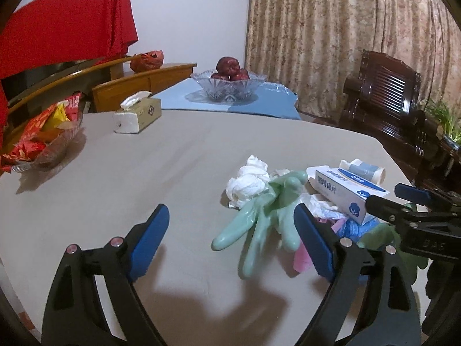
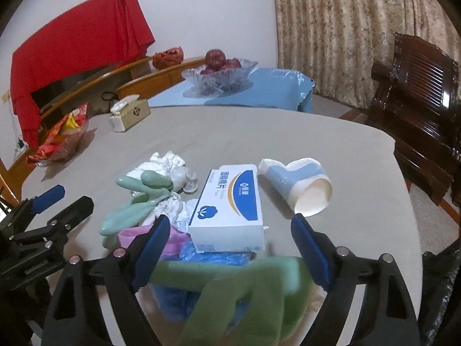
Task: Collect trash
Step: 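Return both tools to the table and grasp the tissue box with the right tool, then grasp the green glove with the left tool while the right tool holds the tissue box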
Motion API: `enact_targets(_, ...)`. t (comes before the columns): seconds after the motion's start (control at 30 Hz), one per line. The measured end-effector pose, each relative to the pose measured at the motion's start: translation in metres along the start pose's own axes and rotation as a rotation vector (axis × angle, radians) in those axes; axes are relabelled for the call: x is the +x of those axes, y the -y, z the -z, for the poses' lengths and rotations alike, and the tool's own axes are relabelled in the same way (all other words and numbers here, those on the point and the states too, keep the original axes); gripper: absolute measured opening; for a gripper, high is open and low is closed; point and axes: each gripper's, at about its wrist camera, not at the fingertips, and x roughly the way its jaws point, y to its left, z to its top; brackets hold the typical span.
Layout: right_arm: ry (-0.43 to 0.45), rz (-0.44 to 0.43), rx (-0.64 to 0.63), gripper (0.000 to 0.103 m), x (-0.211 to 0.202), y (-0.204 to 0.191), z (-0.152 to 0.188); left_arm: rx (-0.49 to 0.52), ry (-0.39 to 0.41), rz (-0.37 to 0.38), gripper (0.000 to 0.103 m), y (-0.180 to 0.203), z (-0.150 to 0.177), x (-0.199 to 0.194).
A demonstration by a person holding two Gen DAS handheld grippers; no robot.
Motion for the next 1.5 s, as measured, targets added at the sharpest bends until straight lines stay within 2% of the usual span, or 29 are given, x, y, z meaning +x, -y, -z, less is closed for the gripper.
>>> enact_targets(0.13,-0.024,0.011,0.001,0.081,0.011,-0.001,0.000,-0.007,-0.010,0.015,0.085,0.002,0.002,0.006)
enact_targets(0.2,-0.045,0.013,-0.005,0.067,0.017,0.000,0.000,-0.007,-0.009,0.021,0.085,0.003,0.002,0.007)
enact_targets(0.3,-0.065,0.001,0.011,0.056,0.020,0.003,-0.001,-0.007,-0.010,0.034,0.085,0.006,0.000,0.010)
enact_targets(0.5,-0.045,0.000,0.024,0.055,0.012,0.009,-0.002,-0.001,-0.023,0.056,0.082,0.019,-0.002,0.021)
enact_targets(0.7,-0.025,-0.002,0.034,0.055,-0.001,0.017,-0.003,-0.001,-0.082,0.059,0.062,0.024,-0.001,0.048)
enact_targets(0.8,-0.018,-0.001,0.030,0.055,-0.005,0.018,-0.003,-0.009,-0.111,0.099,0.036,0.026,-0.002,0.057)
enact_targets(0.83,-0.014,0.000,0.028,0.055,-0.007,0.018,-0.003,-0.006,-0.113,0.121,0.019,0.027,-0.003,0.058)
enact_targets(0.87,-0.011,-0.001,0.028,0.055,-0.009,0.019,-0.003,-0.003,-0.115,0.132,0.012,0.028,-0.003,0.058)
enact_targets(1.03,0.012,-0.008,0.029,0.055,-0.023,0.021,-0.005,-0.006,-0.096,0.163,0.008,0.034,-0.003,0.047)
enact_targets(1.37,0.037,-0.023,0.026,0.055,-0.046,0.027,-0.003,-0.035,-0.066,0.187,0.007,0.030,-0.004,0.013)
enact_targets(1.43,0.034,-0.023,0.031,0.055,-0.047,0.030,-0.001,-0.030,-0.091,0.193,0.011,0.030,0.000,0.013)
enact_targets(1.5,0.027,-0.021,0.032,0.055,-0.046,0.032,0.002,-0.032,-0.109,0.190,0.021,0.030,0.006,0.015)
